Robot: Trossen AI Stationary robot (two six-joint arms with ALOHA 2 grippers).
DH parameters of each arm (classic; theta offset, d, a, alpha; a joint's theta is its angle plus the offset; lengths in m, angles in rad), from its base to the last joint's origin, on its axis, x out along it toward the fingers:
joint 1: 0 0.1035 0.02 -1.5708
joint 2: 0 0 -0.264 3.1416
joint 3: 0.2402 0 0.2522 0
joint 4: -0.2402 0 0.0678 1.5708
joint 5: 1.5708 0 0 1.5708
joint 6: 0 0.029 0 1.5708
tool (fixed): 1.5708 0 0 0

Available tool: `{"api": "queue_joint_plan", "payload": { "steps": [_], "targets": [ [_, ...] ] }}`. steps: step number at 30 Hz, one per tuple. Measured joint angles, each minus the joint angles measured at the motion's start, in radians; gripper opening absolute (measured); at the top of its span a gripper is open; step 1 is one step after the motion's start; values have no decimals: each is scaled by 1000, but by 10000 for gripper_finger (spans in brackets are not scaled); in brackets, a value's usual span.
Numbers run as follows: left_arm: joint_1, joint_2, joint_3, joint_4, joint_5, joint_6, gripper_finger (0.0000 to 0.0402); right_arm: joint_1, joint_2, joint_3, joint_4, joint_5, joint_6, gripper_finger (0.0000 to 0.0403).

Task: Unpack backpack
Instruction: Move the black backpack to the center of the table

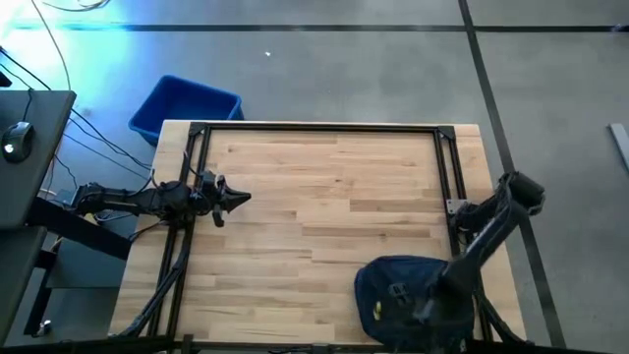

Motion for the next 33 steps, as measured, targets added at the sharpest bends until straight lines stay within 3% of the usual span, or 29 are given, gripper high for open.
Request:
{"api": "queue_joint_plan", "payload": {
  "steps": [6,13,17,23,25,29,33],
  "targets": [
    [-8,5,0,2,-10,-7,0,49,193,166,-43,135,26,192],
    [-32,5,0,2,-17,-34,0,62,413,470,-420,306,190,158],
    [-51,5,0,2,-19,-36,0,62,481,584,-500,323,262,149],
    [-77,5,0,6,-43,-37,0,50,523,630,-399,264,335,146],
    [-85,5,0,6,-53,-37,0,45,524,631,-351,251,280,146],
    [-98,5,0,7,-60,-37,0,39,525,648,-371,287,217,150],
    [-102,4,0,9,-70,-35,0,39,525,674,-416,335,168,179]
  ]
}}
